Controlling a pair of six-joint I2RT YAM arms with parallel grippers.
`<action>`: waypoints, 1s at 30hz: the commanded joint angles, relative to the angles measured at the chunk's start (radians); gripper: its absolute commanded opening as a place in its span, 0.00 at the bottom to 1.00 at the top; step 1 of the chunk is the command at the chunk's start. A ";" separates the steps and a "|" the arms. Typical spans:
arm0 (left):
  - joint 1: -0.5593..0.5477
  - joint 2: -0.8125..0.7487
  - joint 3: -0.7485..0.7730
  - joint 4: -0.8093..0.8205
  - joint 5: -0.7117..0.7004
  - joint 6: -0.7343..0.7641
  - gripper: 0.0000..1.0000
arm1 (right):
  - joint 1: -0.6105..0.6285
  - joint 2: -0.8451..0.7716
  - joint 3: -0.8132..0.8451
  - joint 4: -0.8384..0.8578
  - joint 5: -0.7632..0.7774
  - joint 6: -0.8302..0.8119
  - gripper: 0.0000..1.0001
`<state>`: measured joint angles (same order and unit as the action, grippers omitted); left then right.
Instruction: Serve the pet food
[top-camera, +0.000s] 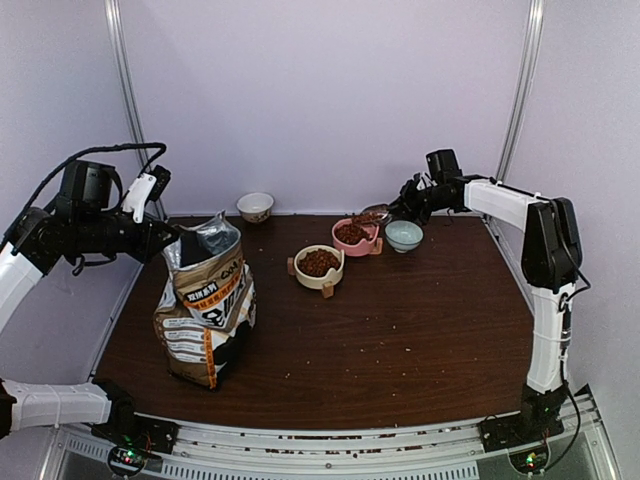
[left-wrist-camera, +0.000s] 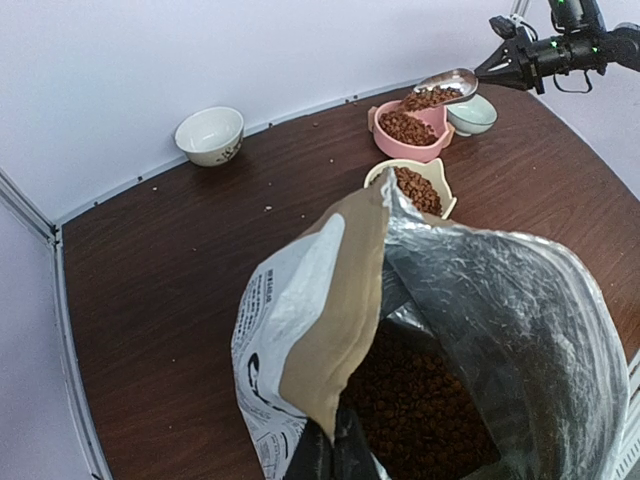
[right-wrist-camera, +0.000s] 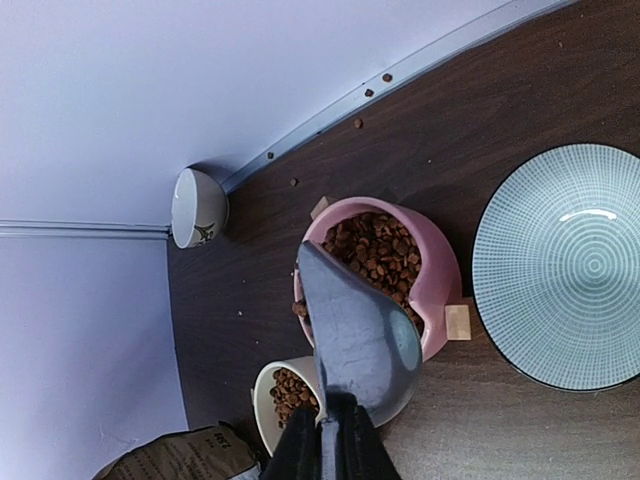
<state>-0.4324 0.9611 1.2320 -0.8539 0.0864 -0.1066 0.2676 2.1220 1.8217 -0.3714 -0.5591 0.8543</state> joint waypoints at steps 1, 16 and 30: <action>0.011 -0.023 0.032 0.310 0.053 0.033 0.00 | -0.006 0.014 0.080 -0.099 0.065 -0.092 0.00; 0.010 0.015 0.035 0.322 0.190 0.048 0.00 | 0.009 0.008 0.235 -0.334 0.160 -0.418 0.00; -0.263 0.120 0.057 0.396 0.165 -0.022 0.00 | 0.086 -0.318 0.102 -0.435 0.115 -0.667 0.00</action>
<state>-0.5873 1.0592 1.2251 -0.7410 0.2375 -0.0917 0.3187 2.0155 2.0113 -0.7914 -0.3645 0.2512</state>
